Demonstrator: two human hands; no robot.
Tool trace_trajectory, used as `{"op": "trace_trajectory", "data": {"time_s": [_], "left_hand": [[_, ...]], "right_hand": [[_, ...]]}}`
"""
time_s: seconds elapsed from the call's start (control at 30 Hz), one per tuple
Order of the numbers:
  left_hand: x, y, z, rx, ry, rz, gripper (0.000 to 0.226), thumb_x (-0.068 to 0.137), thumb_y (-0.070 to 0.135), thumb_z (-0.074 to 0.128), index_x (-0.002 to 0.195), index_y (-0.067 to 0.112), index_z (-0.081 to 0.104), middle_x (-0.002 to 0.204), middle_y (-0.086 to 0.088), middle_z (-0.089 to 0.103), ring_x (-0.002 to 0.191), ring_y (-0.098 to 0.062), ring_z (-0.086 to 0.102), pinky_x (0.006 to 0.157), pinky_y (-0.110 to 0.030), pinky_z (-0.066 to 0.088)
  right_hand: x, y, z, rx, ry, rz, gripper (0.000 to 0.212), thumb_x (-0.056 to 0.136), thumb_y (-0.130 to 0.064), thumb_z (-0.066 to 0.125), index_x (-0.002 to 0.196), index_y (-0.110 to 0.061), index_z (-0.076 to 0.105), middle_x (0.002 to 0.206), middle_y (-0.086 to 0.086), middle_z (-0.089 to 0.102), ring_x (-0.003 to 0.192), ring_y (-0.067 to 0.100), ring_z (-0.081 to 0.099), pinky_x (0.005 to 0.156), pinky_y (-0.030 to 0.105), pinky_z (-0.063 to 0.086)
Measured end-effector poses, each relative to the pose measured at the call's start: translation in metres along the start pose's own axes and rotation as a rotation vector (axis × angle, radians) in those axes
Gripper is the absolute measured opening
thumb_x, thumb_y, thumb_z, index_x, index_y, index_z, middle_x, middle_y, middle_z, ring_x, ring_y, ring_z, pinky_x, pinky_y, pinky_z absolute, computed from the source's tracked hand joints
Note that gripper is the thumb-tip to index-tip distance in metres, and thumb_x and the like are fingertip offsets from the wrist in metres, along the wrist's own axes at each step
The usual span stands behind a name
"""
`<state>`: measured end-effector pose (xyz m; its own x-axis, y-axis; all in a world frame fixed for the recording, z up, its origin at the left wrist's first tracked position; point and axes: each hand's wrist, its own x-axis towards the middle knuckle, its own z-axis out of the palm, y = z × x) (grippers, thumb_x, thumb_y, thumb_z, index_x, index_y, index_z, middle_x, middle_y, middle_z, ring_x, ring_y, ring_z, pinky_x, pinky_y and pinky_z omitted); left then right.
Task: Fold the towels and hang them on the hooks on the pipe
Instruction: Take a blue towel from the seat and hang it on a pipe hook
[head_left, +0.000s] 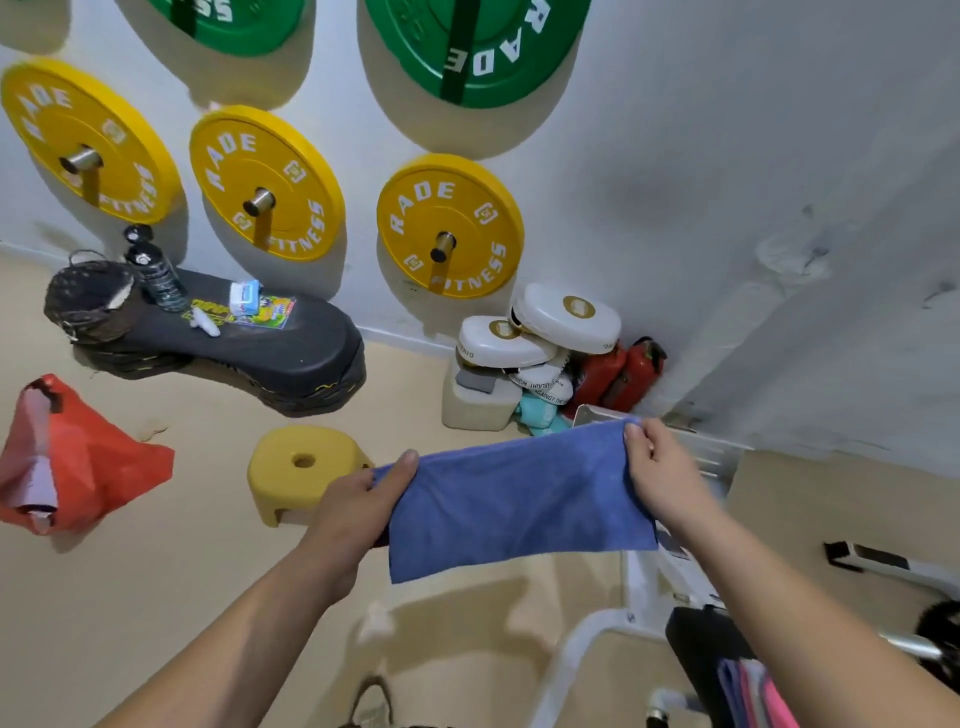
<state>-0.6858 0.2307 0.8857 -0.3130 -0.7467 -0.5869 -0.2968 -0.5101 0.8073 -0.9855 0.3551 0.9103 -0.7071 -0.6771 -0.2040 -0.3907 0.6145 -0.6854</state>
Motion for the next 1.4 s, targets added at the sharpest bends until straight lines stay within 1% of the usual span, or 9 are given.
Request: {"op": "trace_trajectory", "data": {"time_s": [0.13, 0.3, 0.43, 0.67, 0.83, 0.97, 1.2, 1.33, 1.4], "left_hand": [[0.039, 0.038, -0.005, -0.023, -0.081, -0.112, 0.047, 0.091, 0.063, 0.064, 0.104, 0.019, 0.077, 0.095, 0.000, 0.082, 0.091, -0.025, 0.076, 0.081, -0.041, 0.063], [0.076, 0.087, 0.025, -0.029, -0.226, -0.161, 0.033, 0.095, 0.029, 0.072, 0.114, 0.003, 0.069, 0.091, -0.008, 0.078, 0.080, -0.025, 0.072, 0.064, -0.034, 0.061], [0.087, 0.134, 0.087, -0.024, -0.272, -0.033, 0.011, 0.096, 0.017, 0.069, 0.093, 0.009, 0.064, 0.091, -0.014, 0.077, 0.074, -0.025, 0.074, 0.061, -0.033, 0.060], [0.107, 0.202, 0.219, 0.056, -0.383, 0.190, 0.018, 0.097, 0.019, 0.070, 0.106, 0.004, 0.067, 0.098, -0.023, 0.075, 0.080, -0.027, 0.079, 0.067, -0.038, 0.065], [0.131, 0.251, 0.295, 0.060, -0.360, 0.240, 0.013, 0.098, 0.022, 0.069, 0.095, 0.012, 0.077, 0.094, -0.016, 0.078, 0.083, -0.021, 0.079, 0.072, -0.038, 0.066], [0.147, 0.293, 0.349, 0.070, -0.465, 0.202, 0.025, 0.105, 0.026, 0.057, 0.098, 0.018, 0.080, 0.096, -0.006, 0.081, 0.088, -0.016, 0.079, 0.082, -0.037, 0.064], [0.193, 0.370, 0.426, 0.235, -0.694, 0.286, 0.021, 0.102, 0.025, 0.061, 0.113, 0.029, 0.079, 0.099, -0.002, 0.081, 0.099, -0.021, 0.076, 0.095, -0.047, 0.061], [0.243, 0.425, 0.453, 0.352, -0.550, 0.568, 0.031, 0.091, 0.019, 0.075, 0.121, 0.028, 0.069, 0.111, 0.009, 0.075, 0.097, -0.008, 0.072, 0.077, -0.017, 0.058], [0.263, 0.457, 0.469, 0.427, -0.584, 0.597, 0.057, 0.081, 0.033, 0.084, 0.132, 0.030, 0.059, 0.122, 0.012, 0.068, 0.109, -0.005, 0.067, 0.088, -0.021, 0.054]], "right_hand": [[0.019, -0.026, 0.011, 0.168, 0.030, 0.134, 0.035, 0.107, -0.041, 0.043, 0.095, -0.010, 0.056, 0.085, 0.003, 0.060, 0.076, 0.017, 0.051, 0.062, 0.032, 0.038], [0.039, -0.054, 0.005, 0.297, 0.100, 0.059, 0.028, 0.103, -0.043, 0.054, 0.089, -0.020, 0.063, 0.077, -0.003, 0.065, 0.070, 0.013, 0.057, 0.064, 0.028, 0.043], [0.053, -0.070, -0.010, 0.451, 0.055, 0.001, 0.023, 0.100, -0.038, 0.062, 0.088, -0.020, 0.064, 0.066, 0.004, 0.059, 0.058, 0.016, 0.055, 0.053, 0.034, 0.048], [0.123, -0.064, -0.061, 0.573, 0.014, -0.027, 0.020, 0.096, -0.027, 0.072, 0.085, -0.010, 0.071, 0.069, 0.003, 0.068, 0.060, 0.014, 0.066, 0.048, 0.031, 0.053], [0.193, -0.045, -0.123, 0.528, 0.034, -0.036, 0.018, 0.092, -0.028, 0.075, 0.081, -0.015, 0.077, 0.078, 0.009, 0.077, 0.072, 0.026, 0.073, 0.065, 0.046, 0.062], [0.241, -0.036, -0.166, 0.584, 0.027, -0.013, 0.013, 0.085, -0.021, 0.083, 0.090, -0.012, 0.074, 0.070, 0.004, 0.076, 0.064, 0.017, 0.069, 0.060, 0.035, 0.058], [0.322, -0.012, -0.239, 0.781, 0.178, 0.057, 0.030, 0.084, -0.012, 0.084, 0.103, -0.001, 0.063, 0.094, 0.019, 0.076, 0.085, 0.022, 0.073, 0.076, 0.036, 0.057], [0.360, -0.031, -0.288, 0.962, 0.283, 0.065, 0.031, 0.090, -0.019, 0.074, 0.115, -0.004, 0.061, 0.104, 0.011, 0.078, 0.089, 0.021, 0.073, 0.074, 0.036, 0.056], [0.376, -0.047, -0.315, 1.068, 0.311, 0.049, 0.039, 0.090, -0.026, 0.071, 0.124, -0.010, 0.061, 0.117, 0.011, 0.076, 0.101, 0.025, 0.074, 0.080, 0.041, 0.057]]}}
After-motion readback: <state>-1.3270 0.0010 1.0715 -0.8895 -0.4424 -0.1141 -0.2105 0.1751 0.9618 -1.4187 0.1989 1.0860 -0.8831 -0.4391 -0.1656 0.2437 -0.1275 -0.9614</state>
